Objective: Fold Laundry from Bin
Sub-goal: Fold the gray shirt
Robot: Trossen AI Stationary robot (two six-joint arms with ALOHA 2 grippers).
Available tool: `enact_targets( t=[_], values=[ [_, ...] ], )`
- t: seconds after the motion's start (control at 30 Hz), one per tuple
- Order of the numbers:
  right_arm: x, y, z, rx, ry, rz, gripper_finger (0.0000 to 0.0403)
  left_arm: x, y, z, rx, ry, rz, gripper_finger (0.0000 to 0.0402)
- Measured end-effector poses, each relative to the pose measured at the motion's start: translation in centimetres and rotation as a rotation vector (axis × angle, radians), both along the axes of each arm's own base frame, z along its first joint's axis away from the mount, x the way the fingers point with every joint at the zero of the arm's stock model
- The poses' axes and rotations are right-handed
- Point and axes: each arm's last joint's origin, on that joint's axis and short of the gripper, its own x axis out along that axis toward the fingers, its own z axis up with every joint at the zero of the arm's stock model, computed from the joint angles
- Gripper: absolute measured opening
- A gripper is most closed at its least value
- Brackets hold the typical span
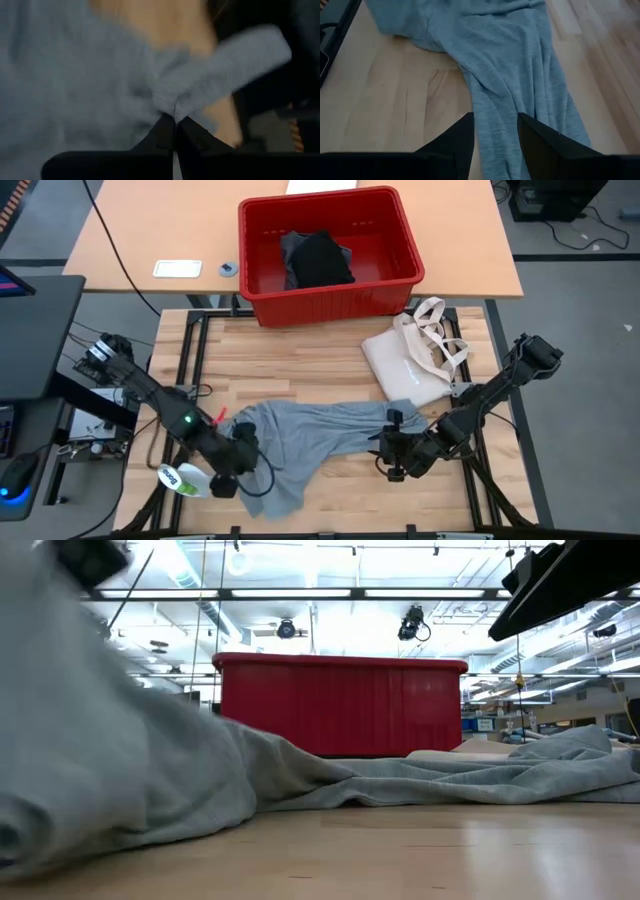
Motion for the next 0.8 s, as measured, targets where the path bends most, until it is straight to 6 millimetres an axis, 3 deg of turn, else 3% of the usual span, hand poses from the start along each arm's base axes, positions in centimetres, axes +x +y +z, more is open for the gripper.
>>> enact_targets(
  t=[0.1, 0.27, 0.4, 0.6, 0.8],
  values=[
    [0.0, 0.0, 0.0, 0.003, 0.004, 0.006, 0.0158, -0.6, -0.3, -3.4, -0.032, 0.183, 0.019, 0.0011],
    [0.0, 0.0, 0.0, -0.002, 0.002, 0.006, 0.0158, -0.4, -1.1, -4.8, -0.106, 0.249, 0.054, 0.0012],
    [0.0, -0.1, 0.0, -0.015, -0.01, -0.013, 0.0158, 0.8, -1.8, -3.2, -0.169, 0.098, 0.041, 0.0023],
    [0.1, -0.1, 0.1, -0.021, -0.022, -0.026, 0.0158, 1.2, -2.2, -1.7, -0.185, 0.039, 0.004, 0.0075],
    [0.1, -0.1, 0.2, -0.01, -0.04, -0.054, 0.0158, -1.3, -1.2, -3.4, -0.022, 0.291, 0.111, 0.0107]
  ],
)
